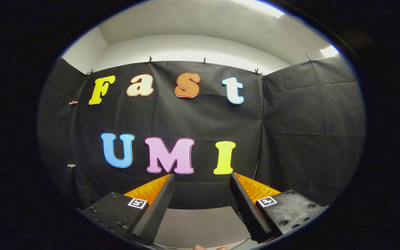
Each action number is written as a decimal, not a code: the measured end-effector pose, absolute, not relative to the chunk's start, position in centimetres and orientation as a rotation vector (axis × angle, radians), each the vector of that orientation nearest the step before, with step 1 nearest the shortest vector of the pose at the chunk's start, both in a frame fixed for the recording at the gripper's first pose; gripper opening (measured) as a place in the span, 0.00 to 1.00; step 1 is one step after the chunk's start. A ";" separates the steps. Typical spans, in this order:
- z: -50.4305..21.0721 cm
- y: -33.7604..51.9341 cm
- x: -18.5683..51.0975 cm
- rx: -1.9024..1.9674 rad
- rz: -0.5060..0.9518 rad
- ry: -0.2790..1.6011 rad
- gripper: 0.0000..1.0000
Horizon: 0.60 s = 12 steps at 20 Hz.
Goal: Put the clothes into the washing machine and then close the washing machine lid.
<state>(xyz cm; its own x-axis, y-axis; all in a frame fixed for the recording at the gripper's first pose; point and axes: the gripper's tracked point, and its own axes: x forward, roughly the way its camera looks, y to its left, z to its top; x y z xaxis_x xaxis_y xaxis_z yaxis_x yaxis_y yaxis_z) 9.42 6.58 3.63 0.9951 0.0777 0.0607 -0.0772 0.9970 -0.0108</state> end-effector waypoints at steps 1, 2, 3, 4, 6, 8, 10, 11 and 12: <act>3.6 7.1 9.6 -0.003 0.084 -0.056 0.99; 3.6 7.3 9.9 -0.004 0.082 -0.053 0.99; 3.7 7.4 10.1 -0.004 0.080 -0.055 0.99; 3.7 7.6 10.4 -0.001 0.075 -0.055 0.99; 3.7 7.6 10.4 0.005 0.062 -0.053 0.99; 3.7 7.2 10.5 0.011 0.045 -0.056 0.99; 3.7 7.0 10.5 0.027 0.035 -0.050 0.99; 3.7 7.0 10.5 0.034 0.034 -0.045 0.99; 3.7 7.0 10.5 0.036 0.033 -0.044 0.99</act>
